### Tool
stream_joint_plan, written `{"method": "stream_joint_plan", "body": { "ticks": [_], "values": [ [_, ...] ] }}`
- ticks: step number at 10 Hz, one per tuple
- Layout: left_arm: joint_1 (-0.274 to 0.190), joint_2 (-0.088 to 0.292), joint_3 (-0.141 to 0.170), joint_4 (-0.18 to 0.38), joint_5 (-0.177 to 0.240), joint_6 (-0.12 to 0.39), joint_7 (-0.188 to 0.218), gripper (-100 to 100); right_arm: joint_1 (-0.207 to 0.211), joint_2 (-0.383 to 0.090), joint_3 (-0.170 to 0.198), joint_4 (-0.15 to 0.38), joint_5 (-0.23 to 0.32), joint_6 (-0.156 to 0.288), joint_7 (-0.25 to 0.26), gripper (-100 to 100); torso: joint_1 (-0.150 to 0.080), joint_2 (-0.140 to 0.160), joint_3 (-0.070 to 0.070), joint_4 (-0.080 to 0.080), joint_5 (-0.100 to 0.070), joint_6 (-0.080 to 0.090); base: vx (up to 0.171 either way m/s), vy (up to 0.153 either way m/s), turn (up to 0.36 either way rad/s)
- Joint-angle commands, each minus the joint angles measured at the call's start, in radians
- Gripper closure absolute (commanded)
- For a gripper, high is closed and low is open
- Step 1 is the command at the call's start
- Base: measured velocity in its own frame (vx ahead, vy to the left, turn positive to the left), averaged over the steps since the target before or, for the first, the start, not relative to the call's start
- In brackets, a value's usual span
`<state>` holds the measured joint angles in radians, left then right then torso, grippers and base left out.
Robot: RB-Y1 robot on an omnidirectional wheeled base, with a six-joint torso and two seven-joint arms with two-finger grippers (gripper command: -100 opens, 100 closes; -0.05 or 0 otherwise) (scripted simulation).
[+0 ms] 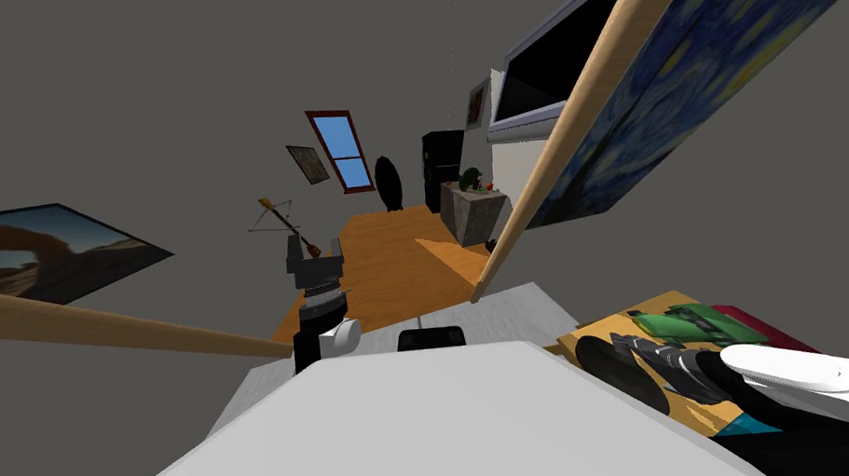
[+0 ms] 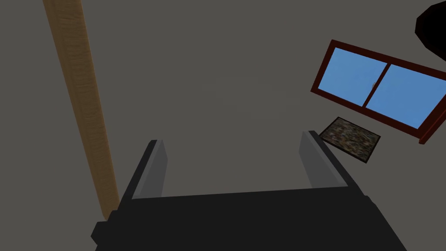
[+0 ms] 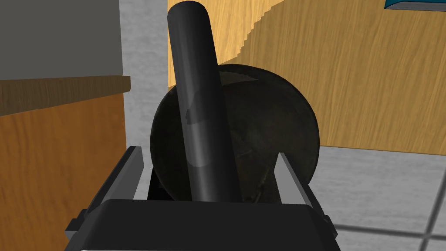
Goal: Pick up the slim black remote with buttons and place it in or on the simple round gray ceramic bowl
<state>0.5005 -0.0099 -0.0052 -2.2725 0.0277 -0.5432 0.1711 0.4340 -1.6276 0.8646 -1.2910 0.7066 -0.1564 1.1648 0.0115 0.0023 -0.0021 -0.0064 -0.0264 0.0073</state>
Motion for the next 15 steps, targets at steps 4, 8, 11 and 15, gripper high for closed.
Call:
{"method": "stream_joint_plan", "body": {
  "ticks": [4, 8, 11, 15],
  "values": [
    [0.000, 0.000, 0.000, 0.000, 0.000, 0.000, 0.000, 0, -0.027, -0.048, -0.041, 0.018, -0.007, -0.081, 0.061, -100, 0.003, -0.004, -0.002, -0.001, 0.001, 0.001, 0.058, 0.026, -0.192],
    [0.000, 0.000, 0.000, 0.000, 0.000, 0.000, 0.000, 0, -0.054, -0.095, -0.083, 0.036, -0.015, -0.162, 0.122, -100, 0.003, -0.005, -0.003, -0.001, 0.001, 0.000, 0.069, 0.035, -0.179],
    [0.000, 0.000, 0.000, 0.000, 0.000, 0.000, 0.000, 0, -0.056, -0.102, -0.101, 0.051, -0.024, -0.185, 0.145, -100, 0.002, -0.003, -0.002, -0.001, 0.000, 0.001, 0.040, 0.024, -0.118],
    [0.000, 0.000, 0.000, 0.000, 0.000, 0.000, 0.000, 0, -0.056, -0.103, -0.104, 0.054, -0.026, -0.192, 0.153, 0, -0.001, 0.000, 0.000, 0.000, 0.000, 0.000, 0.001, 0.001, 0.003]
  ]
}}
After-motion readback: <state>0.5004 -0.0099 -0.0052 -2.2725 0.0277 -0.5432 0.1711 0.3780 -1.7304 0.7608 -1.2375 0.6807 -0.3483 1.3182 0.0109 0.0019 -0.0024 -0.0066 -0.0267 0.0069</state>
